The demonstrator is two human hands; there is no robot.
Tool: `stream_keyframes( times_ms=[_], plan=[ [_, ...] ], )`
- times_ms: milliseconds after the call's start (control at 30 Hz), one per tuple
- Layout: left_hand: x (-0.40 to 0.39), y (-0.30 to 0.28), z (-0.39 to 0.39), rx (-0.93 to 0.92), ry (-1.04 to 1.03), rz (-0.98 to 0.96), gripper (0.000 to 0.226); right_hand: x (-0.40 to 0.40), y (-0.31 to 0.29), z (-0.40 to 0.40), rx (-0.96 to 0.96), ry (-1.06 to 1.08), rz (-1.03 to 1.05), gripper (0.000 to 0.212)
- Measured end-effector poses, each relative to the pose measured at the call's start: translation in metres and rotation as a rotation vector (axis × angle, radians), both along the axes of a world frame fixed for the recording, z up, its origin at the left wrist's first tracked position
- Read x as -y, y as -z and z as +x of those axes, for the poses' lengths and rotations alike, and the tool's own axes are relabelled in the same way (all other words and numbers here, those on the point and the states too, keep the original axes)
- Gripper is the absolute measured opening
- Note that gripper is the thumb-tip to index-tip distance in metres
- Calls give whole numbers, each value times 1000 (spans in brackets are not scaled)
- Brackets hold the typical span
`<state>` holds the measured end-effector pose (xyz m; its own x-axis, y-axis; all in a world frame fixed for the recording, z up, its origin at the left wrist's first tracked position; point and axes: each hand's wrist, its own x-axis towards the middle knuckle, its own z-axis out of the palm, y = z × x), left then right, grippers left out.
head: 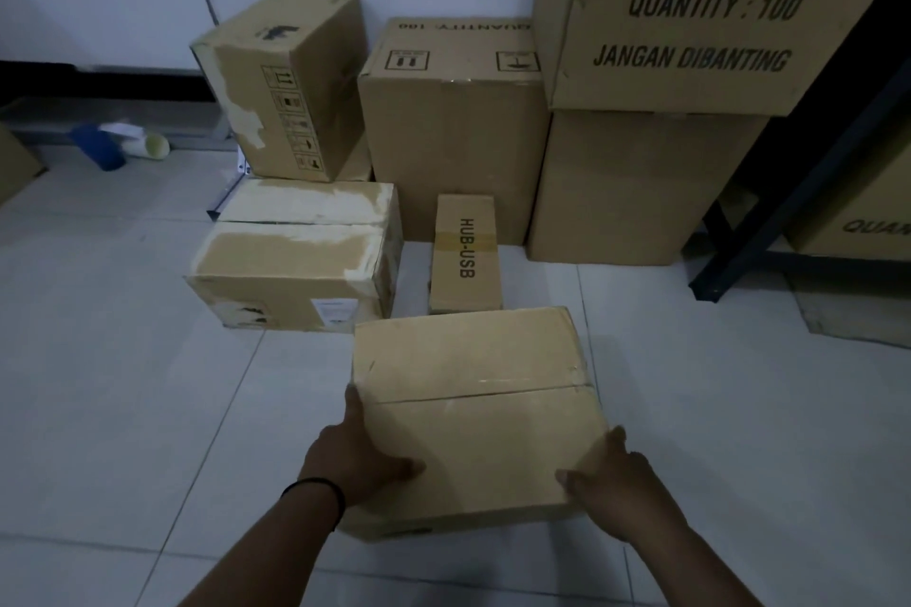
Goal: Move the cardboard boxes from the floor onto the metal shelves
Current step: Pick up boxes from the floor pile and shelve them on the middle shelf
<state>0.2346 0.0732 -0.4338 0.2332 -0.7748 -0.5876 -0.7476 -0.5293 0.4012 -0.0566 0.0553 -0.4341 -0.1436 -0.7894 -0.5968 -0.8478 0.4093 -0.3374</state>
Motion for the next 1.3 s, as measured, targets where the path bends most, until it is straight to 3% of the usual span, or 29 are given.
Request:
stream_keyframes(
  times_ms=[100,233,367,500,567,600,667,733,833,1000,1167,1300],
  plan=[
    [3,-7,-18,-23,55,13,142,-3,-7,-1,-135,24,-24,103],
    [4,-15,-46,-93,151,48,137,-4,-9,-9,-211,54,9,117],
    [6,-21,-70,-229,237,140,129,-11,-9,-15,-89,80,43,125],
    [8,-32,-87,-243,323,186,115,-11,-19,-16,-11,123,35,122],
    [12,-36,-86,-186,296,165,96,-12,-19,-16,-22,104,31,122],
    [15,-36,-84,-131,286,108,75,-13,-18,-16,-28,87,35,123],
    [21,-39,-79,62,272,-52,51,-14,-14,-16,-42,61,52,124],
    [25,-39,-75,176,218,-204,54,-15,-12,-16,-54,57,56,126],
    [29,-29,-72,181,207,-341,72,-10,-14,-17,-72,53,66,127],
    [36,-10,-73,206,251,-268,108,-11,-18,-25,-62,42,104,129],
    [39,1,-73,268,325,-142,130,-10,-18,-41,-4,72,137,138],
    [39,2,-80,194,360,-54,142,-8,-21,-53,81,116,150,139]
  ],
)
